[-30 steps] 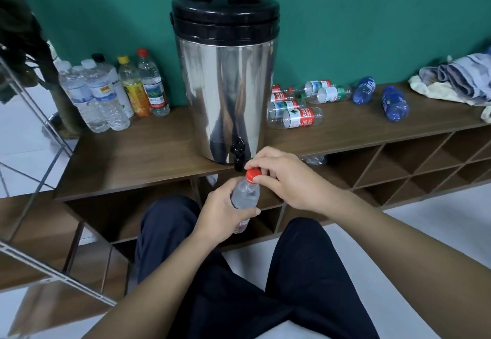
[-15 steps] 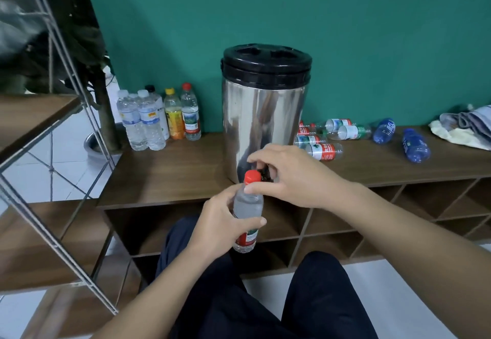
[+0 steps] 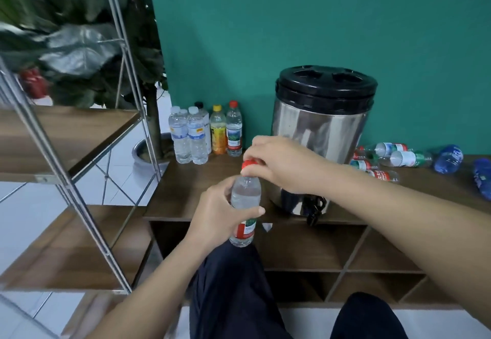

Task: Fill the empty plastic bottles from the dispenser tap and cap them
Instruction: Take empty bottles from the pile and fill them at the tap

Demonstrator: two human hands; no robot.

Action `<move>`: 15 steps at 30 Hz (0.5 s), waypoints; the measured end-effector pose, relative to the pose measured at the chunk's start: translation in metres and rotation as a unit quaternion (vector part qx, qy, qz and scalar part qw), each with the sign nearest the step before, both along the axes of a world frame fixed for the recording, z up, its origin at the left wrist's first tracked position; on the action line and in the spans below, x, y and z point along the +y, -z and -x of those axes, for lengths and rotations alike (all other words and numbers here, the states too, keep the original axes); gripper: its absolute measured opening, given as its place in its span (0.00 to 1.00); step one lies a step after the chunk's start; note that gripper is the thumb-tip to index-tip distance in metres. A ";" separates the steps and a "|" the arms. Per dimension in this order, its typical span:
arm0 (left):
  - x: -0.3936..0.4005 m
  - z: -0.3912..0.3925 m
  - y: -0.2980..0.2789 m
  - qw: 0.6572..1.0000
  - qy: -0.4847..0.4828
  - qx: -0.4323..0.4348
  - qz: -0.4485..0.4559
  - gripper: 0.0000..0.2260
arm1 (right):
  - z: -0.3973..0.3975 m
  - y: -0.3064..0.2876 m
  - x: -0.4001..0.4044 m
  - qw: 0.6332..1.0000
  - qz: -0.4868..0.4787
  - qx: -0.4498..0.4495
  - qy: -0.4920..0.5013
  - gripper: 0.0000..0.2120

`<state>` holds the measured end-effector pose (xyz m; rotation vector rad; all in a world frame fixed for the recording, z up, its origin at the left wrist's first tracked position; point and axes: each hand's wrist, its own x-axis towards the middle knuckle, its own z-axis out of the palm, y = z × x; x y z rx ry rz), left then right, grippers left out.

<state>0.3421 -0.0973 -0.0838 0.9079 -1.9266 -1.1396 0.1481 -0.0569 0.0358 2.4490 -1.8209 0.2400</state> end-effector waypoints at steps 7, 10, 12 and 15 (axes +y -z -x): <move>-0.052 -0.020 0.003 0.998 -0.051 -0.038 0.025 0.30 | -0.013 0.005 -0.056 0.997 0.005 -0.057 -0.051 0.22; -0.072 -0.025 0.005 0.998 -0.056 -0.022 0.014 0.28 | -0.013 0.004 -0.079 0.994 -0.022 -0.042 -0.094 0.20; -0.086 -0.027 0.008 0.998 -0.062 -0.016 0.014 0.29 | -0.016 0.004 -0.098 0.993 -0.027 -0.045 -0.106 0.13; -0.104 -0.028 0.014 0.996 -0.083 -0.005 0.020 0.29 | -0.022 0.009 -0.126 0.991 -0.025 -0.068 -0.109 0.10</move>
